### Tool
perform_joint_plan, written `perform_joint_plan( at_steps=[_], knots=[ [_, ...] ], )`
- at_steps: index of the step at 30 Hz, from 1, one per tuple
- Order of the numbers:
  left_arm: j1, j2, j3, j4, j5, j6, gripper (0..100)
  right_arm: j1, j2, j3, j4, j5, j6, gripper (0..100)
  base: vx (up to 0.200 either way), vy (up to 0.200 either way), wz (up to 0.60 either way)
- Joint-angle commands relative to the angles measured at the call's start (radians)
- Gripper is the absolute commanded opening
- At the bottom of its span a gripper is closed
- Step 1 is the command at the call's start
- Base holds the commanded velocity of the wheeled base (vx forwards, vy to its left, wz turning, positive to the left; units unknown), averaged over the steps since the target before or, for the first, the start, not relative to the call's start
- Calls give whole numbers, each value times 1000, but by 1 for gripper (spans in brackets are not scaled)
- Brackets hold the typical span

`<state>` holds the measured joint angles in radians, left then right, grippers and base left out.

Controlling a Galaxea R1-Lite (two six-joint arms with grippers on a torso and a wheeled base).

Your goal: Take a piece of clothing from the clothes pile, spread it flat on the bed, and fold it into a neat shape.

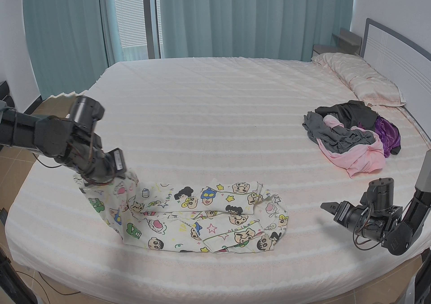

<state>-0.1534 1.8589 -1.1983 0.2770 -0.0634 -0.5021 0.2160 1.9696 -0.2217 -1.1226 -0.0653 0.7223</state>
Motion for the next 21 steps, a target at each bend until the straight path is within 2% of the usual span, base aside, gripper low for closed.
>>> perform_joint_plan(
  at_steps=[1, 3, 8, 15, 17, 21],
  knots=[
    [-299, 42, -47, 4, 177, -199, 0, 8, 2, 2, 0, -1, -1, 100, 0, 0, 0],
    [-413, 111, -109, 5, 218, -282, 0, 11, 2, 2, 0, 1, -3, 100, 0, 0, 0],
    [-526, 197, -224, 5, 215, -351, 0, 11, 2, 2, 0, 1, -3, 100, 0, 0, 0],
    [-525, 223, -230, -76, 140, -362, 0, 25, 8, 8, -40, -1, -3, 100, 0, 0, 0],
    [-514, 223, -210, -127, 63, -365, 0, 40, 8, 15, -42, -1, -3, 100, 0, 0, 0],
    [-511, 230, -184, -226, -6, -377, 0, 42, 8, 15, -42, -2, -3, 100, 0, 0, 0]
  ],
)
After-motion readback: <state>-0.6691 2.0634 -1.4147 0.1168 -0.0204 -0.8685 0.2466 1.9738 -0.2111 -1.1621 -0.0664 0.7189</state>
